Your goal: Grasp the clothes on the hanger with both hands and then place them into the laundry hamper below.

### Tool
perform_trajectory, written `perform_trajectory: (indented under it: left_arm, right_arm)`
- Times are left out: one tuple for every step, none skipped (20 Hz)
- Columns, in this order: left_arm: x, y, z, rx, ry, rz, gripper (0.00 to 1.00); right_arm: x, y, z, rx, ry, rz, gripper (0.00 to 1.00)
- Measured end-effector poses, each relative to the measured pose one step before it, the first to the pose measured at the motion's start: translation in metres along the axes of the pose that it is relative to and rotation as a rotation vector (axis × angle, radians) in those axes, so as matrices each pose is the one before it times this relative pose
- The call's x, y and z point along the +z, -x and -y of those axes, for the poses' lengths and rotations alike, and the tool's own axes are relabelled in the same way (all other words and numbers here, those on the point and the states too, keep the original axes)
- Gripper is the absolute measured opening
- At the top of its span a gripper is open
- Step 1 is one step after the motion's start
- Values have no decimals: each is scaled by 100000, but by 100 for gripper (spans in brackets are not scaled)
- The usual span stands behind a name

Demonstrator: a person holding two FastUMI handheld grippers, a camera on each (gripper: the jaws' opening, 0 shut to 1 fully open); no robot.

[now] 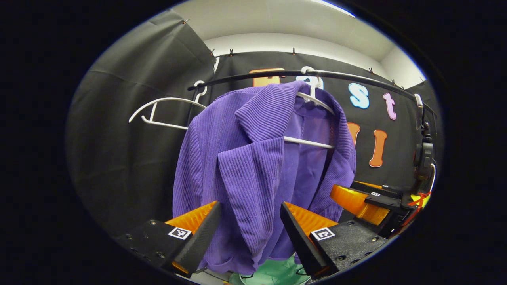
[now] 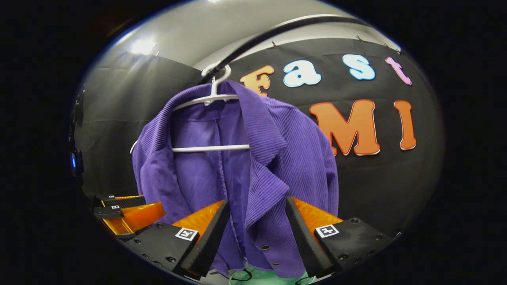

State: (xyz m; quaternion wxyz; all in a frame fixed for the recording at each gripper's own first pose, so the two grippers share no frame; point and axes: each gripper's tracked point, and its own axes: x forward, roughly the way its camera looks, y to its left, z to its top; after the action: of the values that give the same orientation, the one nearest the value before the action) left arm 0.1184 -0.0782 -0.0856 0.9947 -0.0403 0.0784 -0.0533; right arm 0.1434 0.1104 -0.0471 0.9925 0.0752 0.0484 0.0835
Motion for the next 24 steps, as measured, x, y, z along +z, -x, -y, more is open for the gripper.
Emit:
perform_trajectory:
  left_arm:
    - [-19,68,176,274,-496,-537,89]
    - [-124,-192,-49,394,-1342,-594,93]
    - [-205,-371,0,1240,-1238,-987,84]
    - [-224,-908,-183,986,-924,-969,75]
    - [-365,-426,337,-1199,-36,-1110,67]
    - [-455,-499,1109,-4743,224,-1965,58]
    - [-420,-246,1511,-7990,-151,-1711,53]
    - [-436,-179,220,-8,544,-1887,37]
    - [-187,255,-1363,6193,14,-1531,21]
    - [10,116,-305,-1095,663,321,5]
    - [598,-75,619,-2822,2407,3340,3]
    - [513,445,-430,967,1531,2174,1]
    - [579,1064,-715,1822,-632,2039,0]
    - [805,713,-748,2041,-1225,2549,0]
    - [1014,731,-676,1913,-1800,2195,0]
    - [1072,689,-617,1471,-1642,2613,0]
    - [1245,859,-640,1043,-1194,3118,0]
    - [1324,738,-583,992,-993,2739,0]
    - [1387,742,-495,927,-374,2550,0]
    - [1361,397,-566,943,-79,2308,0]
    - [1244,233,-1060,1543,312,2202,0]
    - [1154,138,-983,1305,208,2300,0]
    - [1104,245,-915,1436,173,1859,0]
    - [1022,123,-753,878,32,1517,0]
  right_arm:
    - [-534,-954,-289,1080,-2721,-1015,85]
    - [-238,-844,-496,2344,-3022,-517,83]
    - [-119,-846,-717,2931,-2852,217,83]
    - [-148,-531,-447,1464,-1968,21,82]
    - [-94,-615,-54,-30,-868,-16,64]
    - [-80,-269,92,-558,-26,130,49]
    - [-11,-23,313,-1290,293,627,40]
    - [175,138,380,-1307,536,792,31]
    - [329,291,458,-1926,118,1112,23]
    - [532,394,465,-1661,169,747,6]
    - [454,482,545,-1309,822,948,11]
    - [634,777,788,-1956,862,1826,17]
    - [1219,829,792,-1941,997,2648,7]
    - [1222,546,901,-2277,870,3104,7]
    - [1539,568,1408,-2630,705,3321,7]
    - [1368,530,1186,-2625,820,3230,7]
    - [1250,607,839,-1896,68,2454,7]
    - [759,494,535,-921,-356,1020,7]
    - [676,232,437,-557,-625,470,7]
    - [513,-14,604,-501,-984,110,7]
    - [550,-73,647,-647,-1045,184,7]
    - [310,-103,434,-401,-1234,-269,7]
    - [337,-160,316,-33,-1982,-255,7]
    - [228,-438,334,235,-2126,-518,7]
